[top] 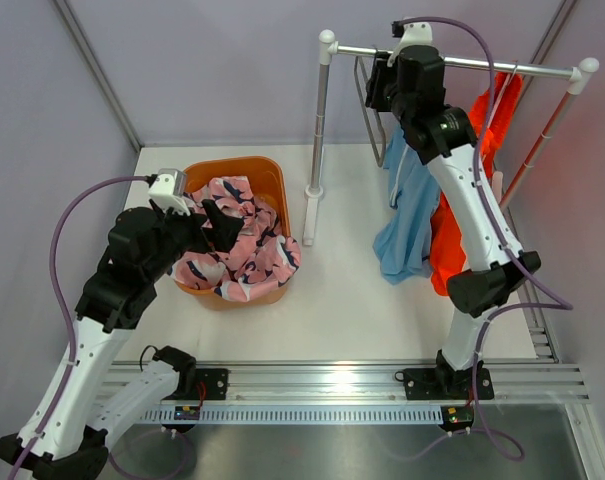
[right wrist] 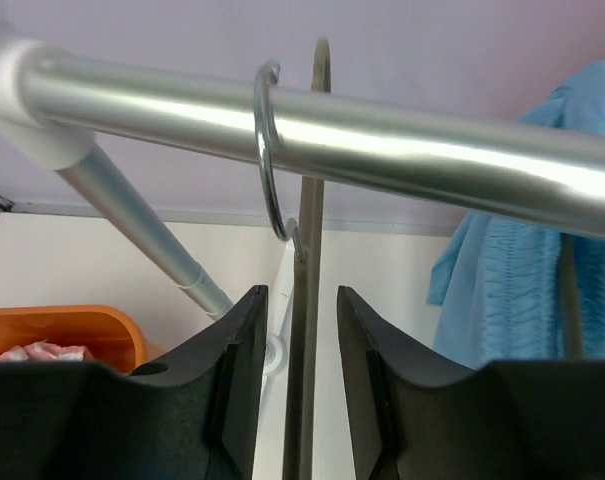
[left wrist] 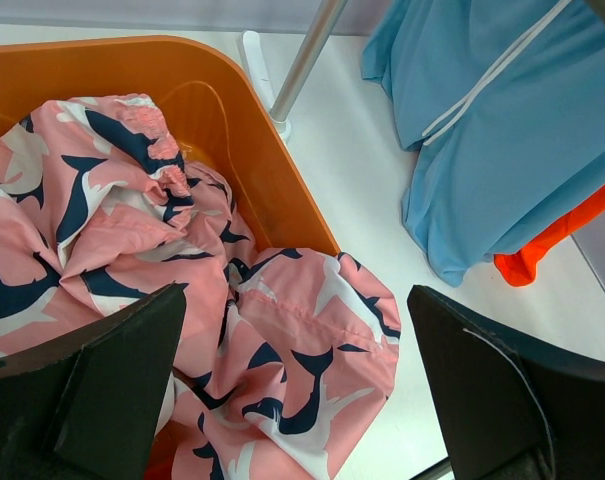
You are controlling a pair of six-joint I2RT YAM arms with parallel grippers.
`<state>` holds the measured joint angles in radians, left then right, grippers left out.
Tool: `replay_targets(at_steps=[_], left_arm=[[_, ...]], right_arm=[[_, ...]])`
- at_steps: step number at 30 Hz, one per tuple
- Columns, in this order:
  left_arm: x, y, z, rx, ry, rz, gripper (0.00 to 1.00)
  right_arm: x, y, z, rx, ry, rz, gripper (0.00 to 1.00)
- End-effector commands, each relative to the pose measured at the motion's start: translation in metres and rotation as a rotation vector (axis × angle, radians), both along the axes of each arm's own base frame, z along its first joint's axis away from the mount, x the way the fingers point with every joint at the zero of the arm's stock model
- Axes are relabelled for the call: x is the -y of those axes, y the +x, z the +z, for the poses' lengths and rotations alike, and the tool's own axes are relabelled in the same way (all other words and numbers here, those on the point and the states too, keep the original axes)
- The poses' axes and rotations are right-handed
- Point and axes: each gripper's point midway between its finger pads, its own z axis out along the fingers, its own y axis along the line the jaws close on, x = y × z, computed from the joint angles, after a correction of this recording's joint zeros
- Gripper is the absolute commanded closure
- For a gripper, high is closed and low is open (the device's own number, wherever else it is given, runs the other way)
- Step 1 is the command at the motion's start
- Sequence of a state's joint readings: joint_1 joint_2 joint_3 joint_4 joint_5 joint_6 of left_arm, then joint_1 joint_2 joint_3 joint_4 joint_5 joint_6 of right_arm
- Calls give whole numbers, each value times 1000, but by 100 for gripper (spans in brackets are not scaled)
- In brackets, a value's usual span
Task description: Remove the shorts from the hanger
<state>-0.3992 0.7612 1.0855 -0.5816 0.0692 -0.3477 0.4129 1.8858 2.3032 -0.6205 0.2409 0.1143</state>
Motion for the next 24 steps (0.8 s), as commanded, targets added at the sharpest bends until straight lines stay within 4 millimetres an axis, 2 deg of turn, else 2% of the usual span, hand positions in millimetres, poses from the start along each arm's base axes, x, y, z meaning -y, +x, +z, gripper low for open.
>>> replay_targets(at_steps=[1, 3, 4, 5, 10, 14, 18, 21, 24], left_arm=[[5, 4, 5, 30, -8, -18, 1], [5, 4, 4, 28, -6, -18, 1], [4, 4, 3, 26, -5, -15, 1], [4, 4, 3, 25, -5, -16, 1], [4, 5, 2, 24, -4, -13, 1], [4, 5, 0, 19, -3, -12, 1], [4, 6, -2, 13, 2, -11, 1], [4, 7, -4, 10, 3, -11, 1], [5, 6, -4, 9, 4, -15, 1]], right_arm=[[15, -37, 59, 109, 67, 8, 57], [20, -44, 62, 109, 63, -2, 57], [25, -52, 71, 128, 70, -10, 56], [30, -54, 69, 124, 65, -34, 56], [59, -66, 84, 169, 40, -146, 55], [80, -64, 79, 151, -14, -254, 55], [92, -63, 73, 142, -31, -281, 56], [107, -56, 69, 146, -30, -294, 58], [117, -43, 55, 116, -31, -282, 60]])
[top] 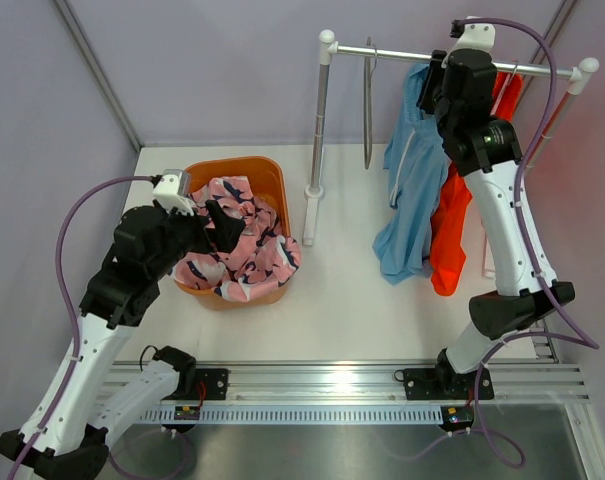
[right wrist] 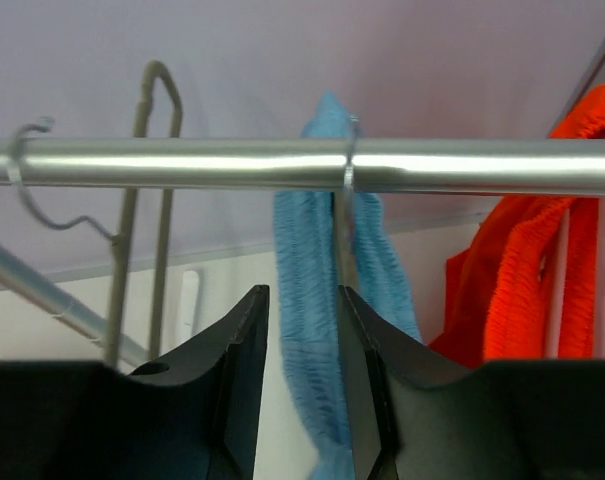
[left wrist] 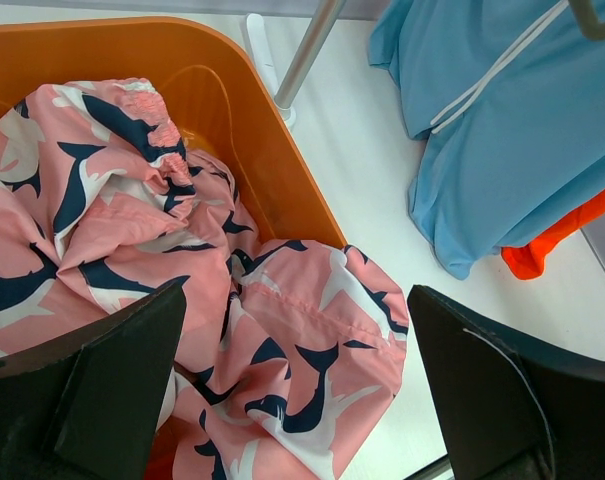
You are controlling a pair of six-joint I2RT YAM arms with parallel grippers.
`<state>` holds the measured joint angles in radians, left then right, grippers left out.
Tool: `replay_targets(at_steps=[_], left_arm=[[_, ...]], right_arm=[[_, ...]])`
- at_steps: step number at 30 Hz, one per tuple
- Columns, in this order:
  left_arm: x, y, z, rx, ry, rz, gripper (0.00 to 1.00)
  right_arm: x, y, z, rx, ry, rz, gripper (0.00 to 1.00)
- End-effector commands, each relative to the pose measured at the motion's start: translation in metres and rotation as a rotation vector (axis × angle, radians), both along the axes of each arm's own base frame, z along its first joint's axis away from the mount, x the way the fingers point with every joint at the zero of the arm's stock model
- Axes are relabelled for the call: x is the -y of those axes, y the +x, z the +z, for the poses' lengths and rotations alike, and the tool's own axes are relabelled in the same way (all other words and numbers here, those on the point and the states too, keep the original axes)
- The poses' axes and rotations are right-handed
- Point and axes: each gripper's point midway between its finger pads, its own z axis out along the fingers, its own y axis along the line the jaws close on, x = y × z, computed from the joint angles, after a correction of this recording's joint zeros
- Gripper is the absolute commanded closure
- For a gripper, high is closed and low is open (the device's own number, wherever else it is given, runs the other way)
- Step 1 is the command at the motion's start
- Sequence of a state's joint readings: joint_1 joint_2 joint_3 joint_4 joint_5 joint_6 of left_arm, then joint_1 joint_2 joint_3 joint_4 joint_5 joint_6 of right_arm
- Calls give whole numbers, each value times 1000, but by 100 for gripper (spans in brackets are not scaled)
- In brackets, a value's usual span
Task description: Remove the shorts from the hanger
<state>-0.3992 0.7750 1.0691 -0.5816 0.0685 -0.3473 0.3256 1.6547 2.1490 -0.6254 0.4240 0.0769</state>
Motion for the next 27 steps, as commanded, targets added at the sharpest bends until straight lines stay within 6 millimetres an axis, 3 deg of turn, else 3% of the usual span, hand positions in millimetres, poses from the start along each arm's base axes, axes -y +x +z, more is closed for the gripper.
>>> replay_targets(at_steps=[1, 6, 12, 27], left_arm=[[4, 3, 7, 36, -10, -14, 1], [4, 4, 5, 32, -7, -16, 1], [4, 4, 4, 28, -4, -17, 1], [5, 5, 1, 23, 5, -25, 1]], right_arm=[[19, 7, 7, 32, 4, -16, 60], [28, 21, -4, 16, -1, -19, 60], [23, 38, -11, -8, -9, 25, 58], [24, 57, -36, -70, -27, 20, 57]])
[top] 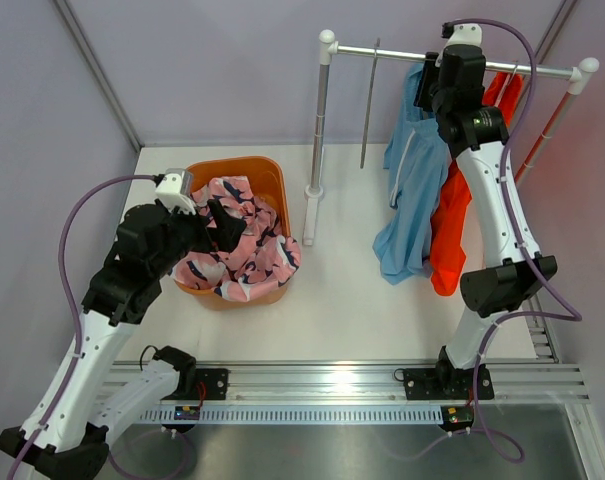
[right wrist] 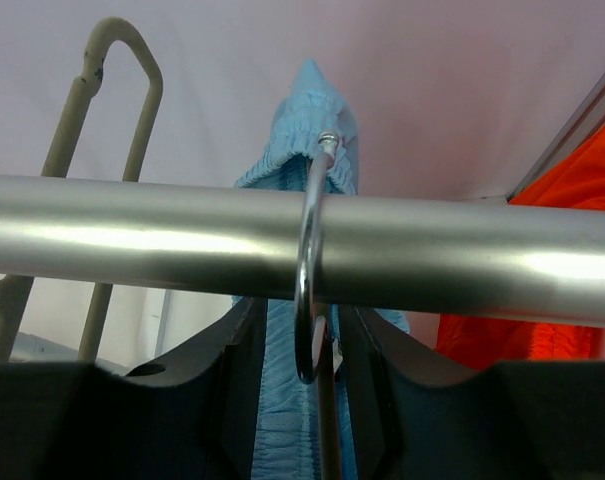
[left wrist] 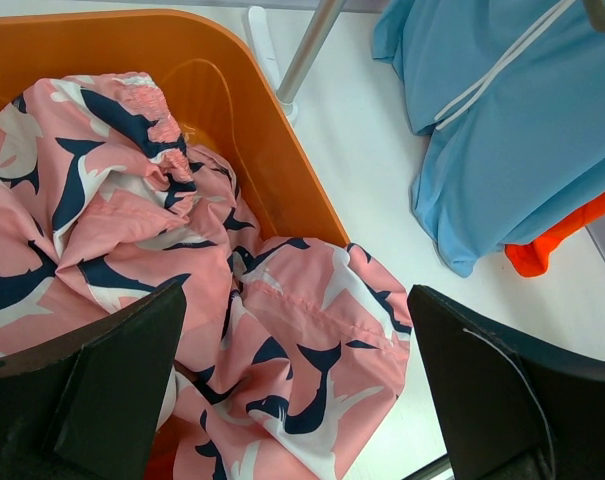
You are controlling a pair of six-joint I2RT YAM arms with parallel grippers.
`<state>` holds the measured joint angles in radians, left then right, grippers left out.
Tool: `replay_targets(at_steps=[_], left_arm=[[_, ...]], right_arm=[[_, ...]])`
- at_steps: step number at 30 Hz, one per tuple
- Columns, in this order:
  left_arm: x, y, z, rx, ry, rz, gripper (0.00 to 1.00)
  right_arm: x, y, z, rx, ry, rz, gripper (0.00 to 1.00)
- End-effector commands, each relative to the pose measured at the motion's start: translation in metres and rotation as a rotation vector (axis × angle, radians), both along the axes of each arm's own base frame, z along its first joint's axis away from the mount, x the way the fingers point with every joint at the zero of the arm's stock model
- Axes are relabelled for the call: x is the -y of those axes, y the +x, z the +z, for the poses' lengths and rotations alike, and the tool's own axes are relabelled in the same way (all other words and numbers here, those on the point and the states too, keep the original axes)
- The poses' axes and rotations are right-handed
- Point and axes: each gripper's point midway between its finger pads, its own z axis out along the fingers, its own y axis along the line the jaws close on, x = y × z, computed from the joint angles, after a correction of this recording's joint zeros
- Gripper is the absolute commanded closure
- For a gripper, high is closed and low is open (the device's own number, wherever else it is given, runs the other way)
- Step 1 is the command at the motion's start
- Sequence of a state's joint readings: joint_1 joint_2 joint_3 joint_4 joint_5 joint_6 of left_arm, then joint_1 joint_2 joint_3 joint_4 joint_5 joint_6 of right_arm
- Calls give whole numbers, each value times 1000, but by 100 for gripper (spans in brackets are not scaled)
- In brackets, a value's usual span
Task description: Remove the shorts from the hanger
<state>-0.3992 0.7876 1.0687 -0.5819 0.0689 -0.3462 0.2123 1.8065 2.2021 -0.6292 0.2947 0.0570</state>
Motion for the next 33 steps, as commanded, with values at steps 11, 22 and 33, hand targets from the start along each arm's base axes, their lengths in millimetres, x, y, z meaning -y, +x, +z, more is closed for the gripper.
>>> replay_targets(at_steps=[11, 22, 33], left_arm=[[5, 3, 4, 31, -4, -26, 1], [5, 2, 3, 30, -7, -29, 1], [7, 3, 4, 28, -13, -31, 1]], right_arm=[[4, 2, 11, 19, -2, -2, 75], [5, -9, 29, 47, 18, 1, 100], [1, -43, 75, 147, 69, 57, 100]])
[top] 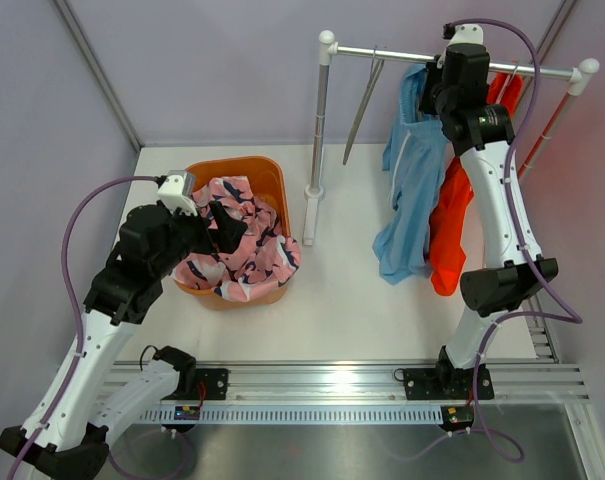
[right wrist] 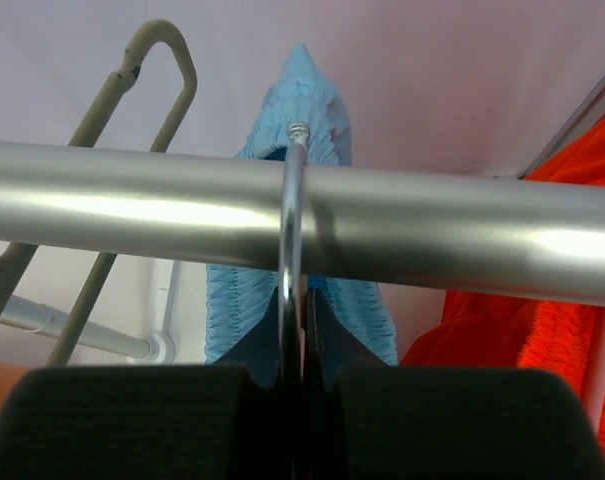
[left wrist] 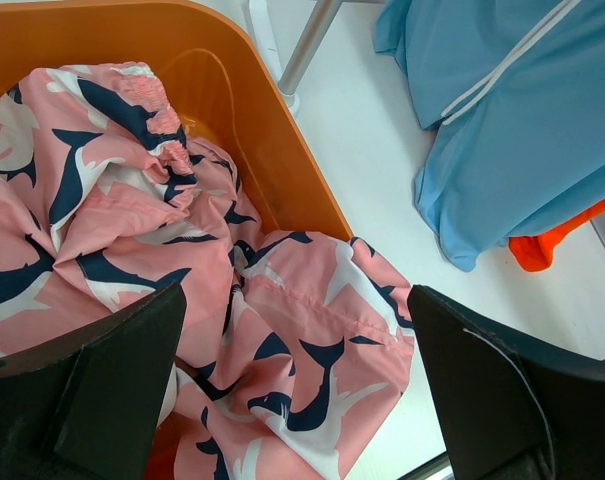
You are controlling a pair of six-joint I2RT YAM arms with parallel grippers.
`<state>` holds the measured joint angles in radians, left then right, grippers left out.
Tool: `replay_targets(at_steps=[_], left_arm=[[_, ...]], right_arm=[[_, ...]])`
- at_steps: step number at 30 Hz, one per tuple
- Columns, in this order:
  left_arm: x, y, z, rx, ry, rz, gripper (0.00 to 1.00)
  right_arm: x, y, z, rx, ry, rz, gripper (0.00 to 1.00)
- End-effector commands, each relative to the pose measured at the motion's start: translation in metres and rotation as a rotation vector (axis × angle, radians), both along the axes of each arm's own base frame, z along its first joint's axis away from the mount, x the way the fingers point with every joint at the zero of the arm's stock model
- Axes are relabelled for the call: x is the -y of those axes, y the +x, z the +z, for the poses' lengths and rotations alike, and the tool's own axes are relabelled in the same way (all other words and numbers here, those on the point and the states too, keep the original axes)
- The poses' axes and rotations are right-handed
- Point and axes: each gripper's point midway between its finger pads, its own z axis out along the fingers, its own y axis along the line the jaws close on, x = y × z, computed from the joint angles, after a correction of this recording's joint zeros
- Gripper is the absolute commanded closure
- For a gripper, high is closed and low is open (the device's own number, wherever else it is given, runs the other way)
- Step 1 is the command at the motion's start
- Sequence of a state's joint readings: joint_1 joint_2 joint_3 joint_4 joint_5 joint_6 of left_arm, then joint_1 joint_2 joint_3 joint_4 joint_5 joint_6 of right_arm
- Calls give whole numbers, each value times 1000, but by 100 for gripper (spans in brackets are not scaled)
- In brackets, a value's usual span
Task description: Remove the shorts from the hanger
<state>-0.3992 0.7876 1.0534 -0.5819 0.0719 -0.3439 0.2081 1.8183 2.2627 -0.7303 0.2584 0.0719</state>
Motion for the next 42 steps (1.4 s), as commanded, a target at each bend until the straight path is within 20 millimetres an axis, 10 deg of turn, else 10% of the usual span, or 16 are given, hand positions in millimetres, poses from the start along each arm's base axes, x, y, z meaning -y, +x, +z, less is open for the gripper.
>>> replay_targets(at_steps=[1, 19, 27, 42], left_arm=[[7, 3, 10, 41, -23, -30, 1], [13, 4, 16, 32, -33, -57, 1], [32, -9, 54, 107, -52, -159, 3], [165, -39, 82, 145, 89, -257, 1]], right_arm=[[4, -40, 87, 220, 69, 29, 100], [-13, -87, 91, 223, 158, 148, 100], [-21, -128, 60, 171, 227, 206, 100], [-59, -251, -22, -39, 285, 343, 100]])
